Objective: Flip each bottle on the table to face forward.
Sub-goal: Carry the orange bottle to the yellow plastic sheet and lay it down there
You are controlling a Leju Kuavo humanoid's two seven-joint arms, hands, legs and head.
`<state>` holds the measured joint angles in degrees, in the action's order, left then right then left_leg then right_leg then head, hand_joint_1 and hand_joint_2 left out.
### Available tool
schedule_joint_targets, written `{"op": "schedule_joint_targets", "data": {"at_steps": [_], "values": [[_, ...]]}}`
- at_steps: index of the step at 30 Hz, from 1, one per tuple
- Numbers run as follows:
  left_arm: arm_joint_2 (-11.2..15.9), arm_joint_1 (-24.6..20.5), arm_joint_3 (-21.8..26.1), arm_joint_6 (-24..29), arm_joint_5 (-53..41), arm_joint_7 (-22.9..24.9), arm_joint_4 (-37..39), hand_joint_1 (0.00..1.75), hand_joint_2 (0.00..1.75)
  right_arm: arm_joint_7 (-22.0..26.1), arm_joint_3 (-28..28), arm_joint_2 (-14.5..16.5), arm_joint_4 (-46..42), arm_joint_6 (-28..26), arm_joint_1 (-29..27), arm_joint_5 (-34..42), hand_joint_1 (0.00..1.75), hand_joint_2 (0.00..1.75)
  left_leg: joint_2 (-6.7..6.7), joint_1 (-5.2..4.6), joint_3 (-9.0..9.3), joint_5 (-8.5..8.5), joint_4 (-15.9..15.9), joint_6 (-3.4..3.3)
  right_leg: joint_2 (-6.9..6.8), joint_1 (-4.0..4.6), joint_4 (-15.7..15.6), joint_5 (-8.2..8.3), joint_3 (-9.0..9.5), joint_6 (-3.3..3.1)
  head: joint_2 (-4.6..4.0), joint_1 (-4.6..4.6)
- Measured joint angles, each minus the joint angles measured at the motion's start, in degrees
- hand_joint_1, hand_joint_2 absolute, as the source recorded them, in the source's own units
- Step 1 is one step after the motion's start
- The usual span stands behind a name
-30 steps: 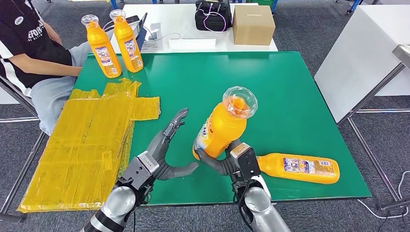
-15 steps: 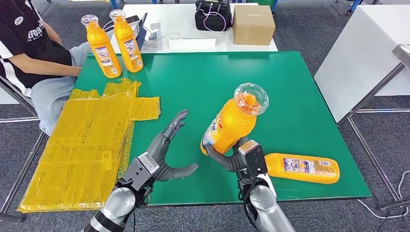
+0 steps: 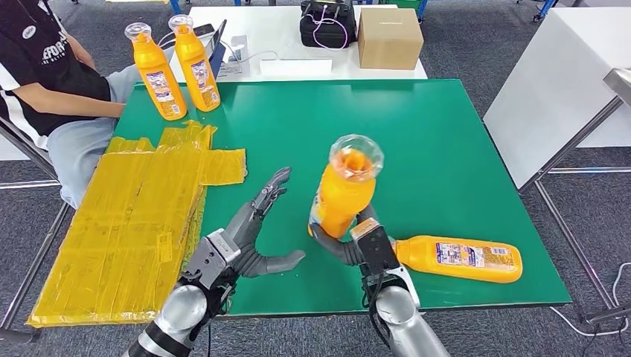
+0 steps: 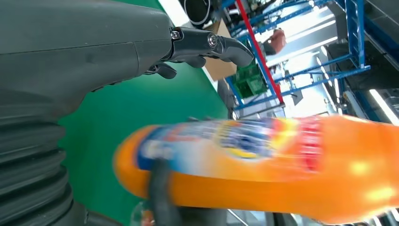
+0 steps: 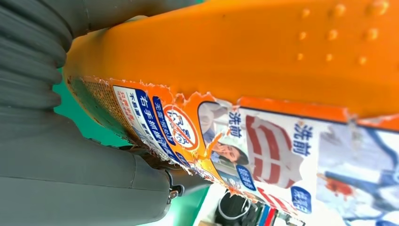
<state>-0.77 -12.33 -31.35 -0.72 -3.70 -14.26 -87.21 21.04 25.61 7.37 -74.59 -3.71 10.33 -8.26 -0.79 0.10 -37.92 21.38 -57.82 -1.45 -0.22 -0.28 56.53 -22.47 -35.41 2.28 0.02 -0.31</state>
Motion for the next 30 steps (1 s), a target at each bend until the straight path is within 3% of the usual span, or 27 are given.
{"op": "schedule_joint_targets", "data": {"at_steps": [9, 16, 18, 20, 22, 30], "values": [[-0.2, -1.9, 0.1, -1.7, 4.8, 1.1, 0.5, 0.0, 1.75, 0.9, 8.9, 2.8, 9.1, -4.8, 1.5, -11.3, 1.75, 1.75, 0.02, 0.03, -0.02, 0.0, 0.0, 0.01, 0.0, 0.03, 0.0, -0.01, -0.05, -0.01, 0.0, 0.0], [-0.1, -1.8, 0.4, -1.8, 5.0, 1.1, 0.9, 0.0, 1.75, 0.9, 11.2, 3.5, 12.2, -5.5, 2.5, -12.5, 1.75, 1.75, 0.01, 0.01, -0.08, 0.0, 0.0, 0.0, 0.0, 0.01, 0.0, 0.0, -0.09, -0.01, 0.0, 0.01], [-0.1, -1.7, 0.4, -1.8, 5.0, 1.1, 1.0, 0.46, 1.75, 0.9, 11.3, 3.5, 12.6, -5.5, 2.7, -12.5, 1.75, 1.75, 0.01, 0.01, -0.07, 0.0, 0.0, 0.0, 0.0, 0.01, 0.0, 0.0, -0.09, -0.01, 0.0, 0.0], [-0.1, -1.6, 0.4, -1.8, 5.1, 1.1, 1.1, 1.34, 1.75, 0.9, 11.6, 3.6, 12.9, -5.4, 2.8, -12.5, 1.75, 1.75, 0.02, 0.01, -0.08, 0.0, 0.0, 0.0, 0.0, 0.01, 0.0, 0.0, -0.09, -0.01, 0.0, 0.0], [-0.1, -1.6, 0.4, -1.8, 5.1, 1.1, 1.2, 1.75, 1.75, 0.9, 11.8, 3.6, 13.2, -5.4, 3.0, -12.5, 1.75, 1.75, 0.02, 0.02, -0.07, 0.0, 0.0, 0.0, 0.0, 0.01, 0.0, 0.0, -0.1, -0.01, 0.0, 0.0], [-0.1, -1.4, 0.5, -1.9, 5.1, 1.1, 1.7, 1.75, 1.75, 0.9, 12.3, 3.6, 13.5, -5.3, 3.1, -12.5, 1.75, 1.75, 0.03, 0.02, -0.08, 0.0, 0.0, 0.01, 0.0, 0.02, 0.0, 0.0, -0.11, -0.01, 0.0, 0.0]]}}
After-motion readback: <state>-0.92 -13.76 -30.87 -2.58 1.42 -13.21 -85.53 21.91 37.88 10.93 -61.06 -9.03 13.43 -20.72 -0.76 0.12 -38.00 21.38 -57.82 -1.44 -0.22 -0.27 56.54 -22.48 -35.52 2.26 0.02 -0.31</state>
